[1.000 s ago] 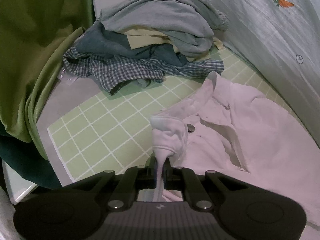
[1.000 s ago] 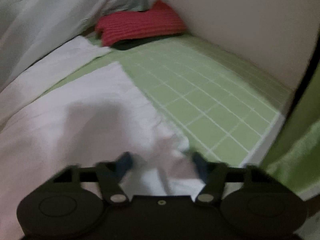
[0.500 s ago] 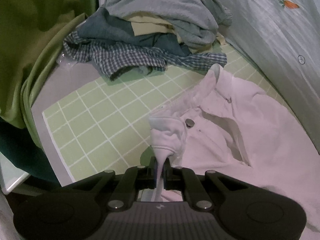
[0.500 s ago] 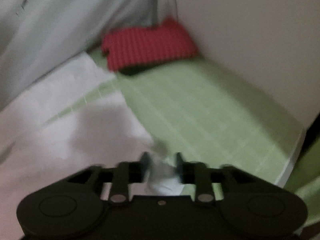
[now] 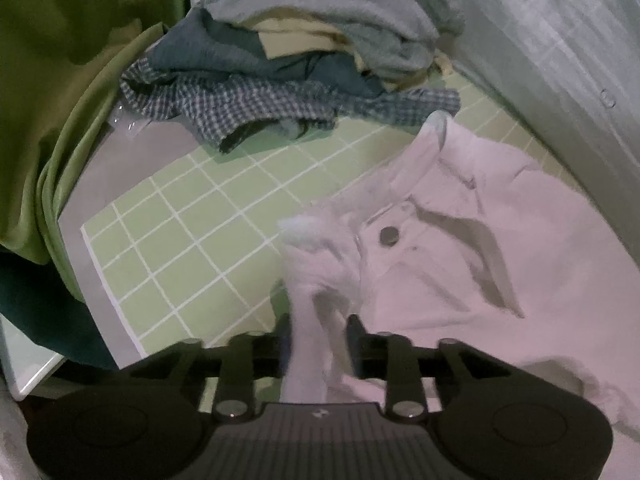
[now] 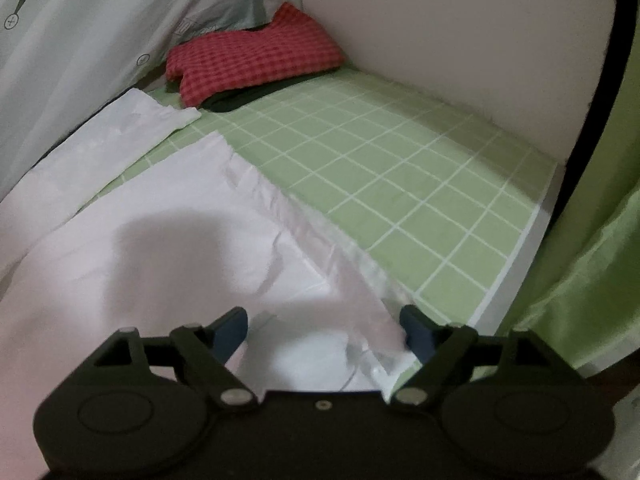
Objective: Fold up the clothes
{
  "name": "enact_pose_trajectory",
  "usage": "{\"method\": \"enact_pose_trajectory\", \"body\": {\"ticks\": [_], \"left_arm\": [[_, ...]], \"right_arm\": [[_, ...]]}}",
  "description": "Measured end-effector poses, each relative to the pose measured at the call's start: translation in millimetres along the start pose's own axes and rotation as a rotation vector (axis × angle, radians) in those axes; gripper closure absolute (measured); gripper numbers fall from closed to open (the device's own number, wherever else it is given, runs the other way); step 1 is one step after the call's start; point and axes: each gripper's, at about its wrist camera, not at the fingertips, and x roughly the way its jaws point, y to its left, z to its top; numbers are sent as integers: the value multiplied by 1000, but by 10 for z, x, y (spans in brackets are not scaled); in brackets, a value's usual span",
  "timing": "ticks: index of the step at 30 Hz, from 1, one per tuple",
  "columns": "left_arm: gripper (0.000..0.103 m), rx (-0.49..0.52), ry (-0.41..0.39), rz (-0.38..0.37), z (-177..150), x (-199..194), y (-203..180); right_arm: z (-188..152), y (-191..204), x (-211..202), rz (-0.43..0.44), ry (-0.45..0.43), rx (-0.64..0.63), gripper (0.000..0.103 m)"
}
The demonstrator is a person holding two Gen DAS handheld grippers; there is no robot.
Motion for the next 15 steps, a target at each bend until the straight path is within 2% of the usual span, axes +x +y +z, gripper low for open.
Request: {"method": "enact_pose_trajectory", "body": {"ticks": [3, 6, 10, 15], "left_arm": [[62, 1, 22, 4, -22, 78, 48], [61, 3, 30, 2, -47, 132, 107], [58, 15, 37, 26, -37, 206, 158], [52, 24, 50, 24, 4, 301, 214]], "right_arm": [[-20, 93, -84, -30, -37, -8, 18], [-53, 158, -133, -58, -53, 3, 8], [-141, 206, -159, -105, -54, 63, 8], [-247, 317, -58, -125, -28, 31, 8]]}}
